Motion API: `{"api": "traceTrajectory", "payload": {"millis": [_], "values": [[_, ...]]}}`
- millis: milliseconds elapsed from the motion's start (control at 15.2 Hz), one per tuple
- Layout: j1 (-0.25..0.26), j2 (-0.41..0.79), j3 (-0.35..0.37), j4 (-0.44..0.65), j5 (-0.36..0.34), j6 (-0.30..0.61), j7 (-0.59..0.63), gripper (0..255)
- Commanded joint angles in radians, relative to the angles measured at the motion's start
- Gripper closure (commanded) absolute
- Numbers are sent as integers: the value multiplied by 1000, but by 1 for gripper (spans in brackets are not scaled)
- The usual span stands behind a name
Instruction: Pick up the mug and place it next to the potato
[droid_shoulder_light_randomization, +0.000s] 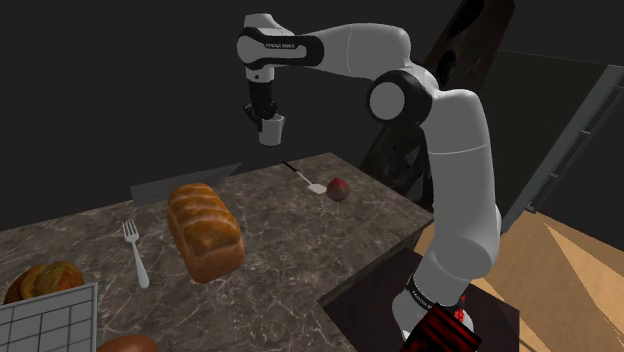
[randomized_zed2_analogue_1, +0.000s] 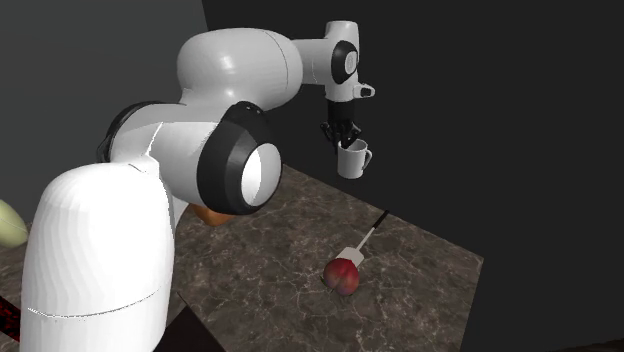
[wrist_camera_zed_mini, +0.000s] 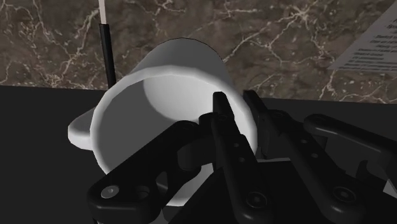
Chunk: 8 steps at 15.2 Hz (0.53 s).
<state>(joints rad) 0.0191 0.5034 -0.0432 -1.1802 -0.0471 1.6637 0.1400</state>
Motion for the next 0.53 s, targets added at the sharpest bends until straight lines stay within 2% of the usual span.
{"api": "traceTrajectory", "payload": {"millis": [0,132,462], "values": [[-2,11,-1,47,1,-36,-4,255],[-2,18,-1,82,1,-64,-6,255],[46,-213,15,-265,-12,48,61,255]]}}
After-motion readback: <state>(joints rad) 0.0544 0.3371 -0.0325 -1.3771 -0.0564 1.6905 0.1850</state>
